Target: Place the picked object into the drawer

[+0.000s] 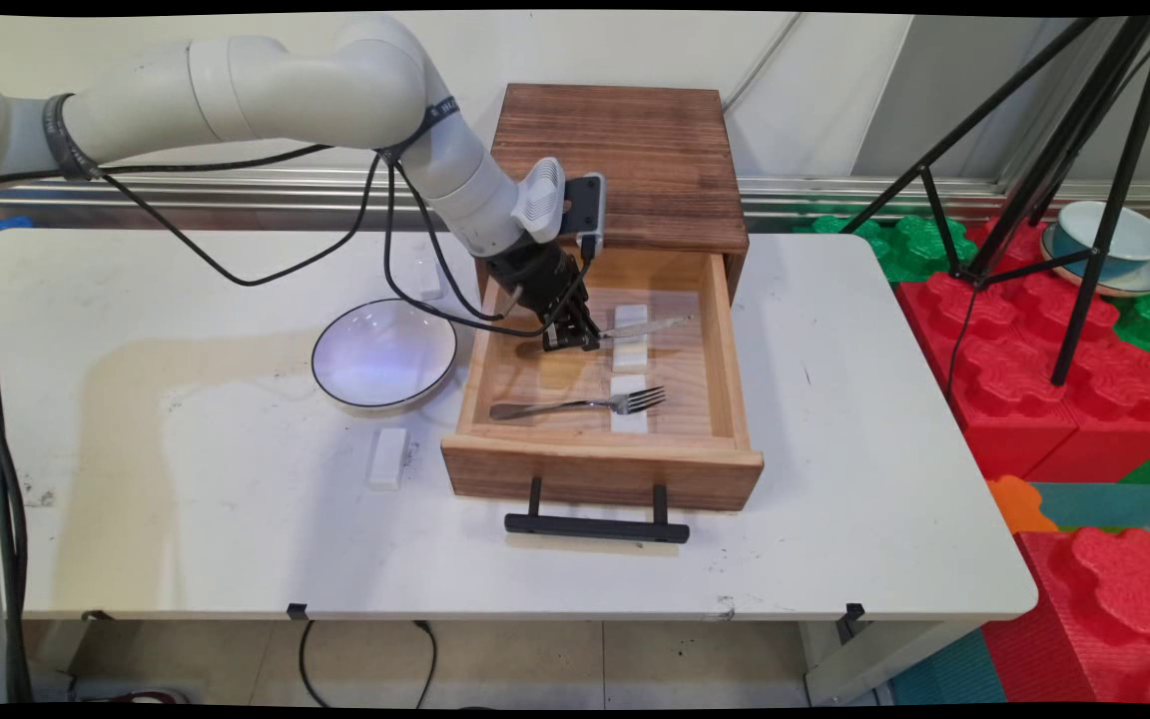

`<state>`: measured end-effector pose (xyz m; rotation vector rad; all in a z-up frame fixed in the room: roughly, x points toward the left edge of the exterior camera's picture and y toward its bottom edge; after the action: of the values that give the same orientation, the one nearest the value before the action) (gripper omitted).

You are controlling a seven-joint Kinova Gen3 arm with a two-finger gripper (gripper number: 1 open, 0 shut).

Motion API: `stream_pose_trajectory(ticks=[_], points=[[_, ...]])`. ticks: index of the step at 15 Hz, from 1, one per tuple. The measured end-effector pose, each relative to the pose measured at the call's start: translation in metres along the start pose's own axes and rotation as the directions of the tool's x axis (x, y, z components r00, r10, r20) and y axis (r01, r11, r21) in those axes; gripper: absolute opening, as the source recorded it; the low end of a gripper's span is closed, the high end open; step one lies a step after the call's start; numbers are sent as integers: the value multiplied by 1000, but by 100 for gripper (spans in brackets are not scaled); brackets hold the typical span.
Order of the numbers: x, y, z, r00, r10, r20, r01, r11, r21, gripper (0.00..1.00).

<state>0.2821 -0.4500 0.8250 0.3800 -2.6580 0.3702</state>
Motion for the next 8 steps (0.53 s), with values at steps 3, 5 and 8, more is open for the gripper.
stream_pose_trajectory(ticks=[3,5,8], points=[[0,-2,4,1000,-3,-7,3,1000,0,100],[1,-3,6,1000,-5,-12,5,1000,1,100],[2,-5,7,1000,-11,-18,11,1000,6,100]])
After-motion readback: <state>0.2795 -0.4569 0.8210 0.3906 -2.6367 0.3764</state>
